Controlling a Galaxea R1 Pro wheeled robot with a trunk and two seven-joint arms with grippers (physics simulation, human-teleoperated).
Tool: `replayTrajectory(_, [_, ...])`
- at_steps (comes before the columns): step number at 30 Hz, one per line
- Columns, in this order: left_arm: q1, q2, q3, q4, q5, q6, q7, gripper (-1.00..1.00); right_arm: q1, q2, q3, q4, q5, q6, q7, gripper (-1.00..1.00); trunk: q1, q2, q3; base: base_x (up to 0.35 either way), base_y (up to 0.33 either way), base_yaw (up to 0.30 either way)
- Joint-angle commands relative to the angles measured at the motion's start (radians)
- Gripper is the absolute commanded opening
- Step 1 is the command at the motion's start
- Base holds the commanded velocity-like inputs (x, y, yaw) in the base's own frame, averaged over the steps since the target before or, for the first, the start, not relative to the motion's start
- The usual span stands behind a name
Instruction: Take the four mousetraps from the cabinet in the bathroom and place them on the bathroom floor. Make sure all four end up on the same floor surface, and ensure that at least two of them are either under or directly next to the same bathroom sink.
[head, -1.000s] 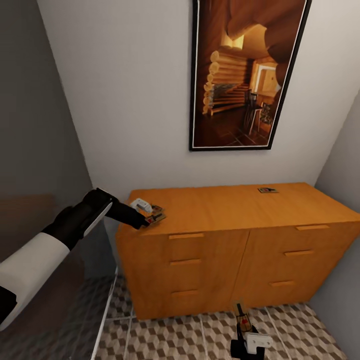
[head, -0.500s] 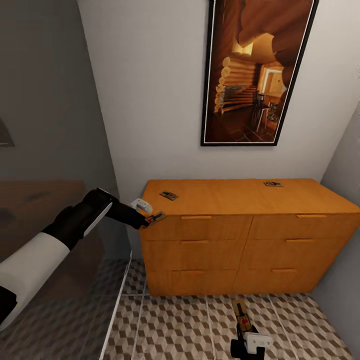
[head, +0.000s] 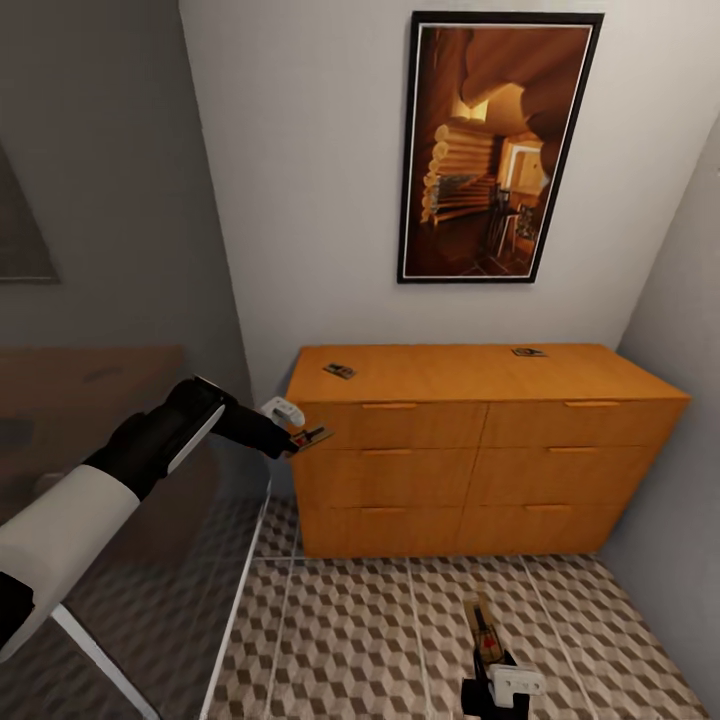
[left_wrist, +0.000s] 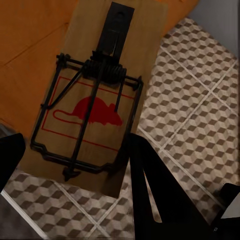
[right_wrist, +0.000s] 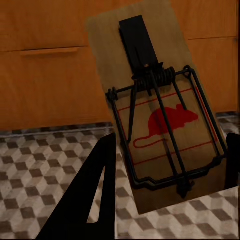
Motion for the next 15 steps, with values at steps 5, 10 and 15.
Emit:
replayTrajectory(5, [-0.001,0.002,-0.005,0.001,0.007,0.003,0.006,-1.00,0.000,0.000,0.009,0.001,-0.002,-0.002,-0.008,-1.00,-0.001,-0.001,-0.001,-0.335,0.000,0.000])
replayTrajectory(10, [0.008,0.001,-0.008,0.033,0.008,-0.001,0.006,-1.00,0.000,0.000,0.009,0.001,-0.002,-0.002,-0.008,-1.00,-0.001,-0.001,-0.001,-0.335,0.000,0.000])
replayTrajectory(15, [0.057,-0.014,-0.048,0.084,0.007,-0.012,0.006,-1.00,0.000,0.000,0.009,0.001,-0.002,-0.002,-0.008,-1.00,-0.001,-0.001,-0.001,-0.335,0.000,0.000])
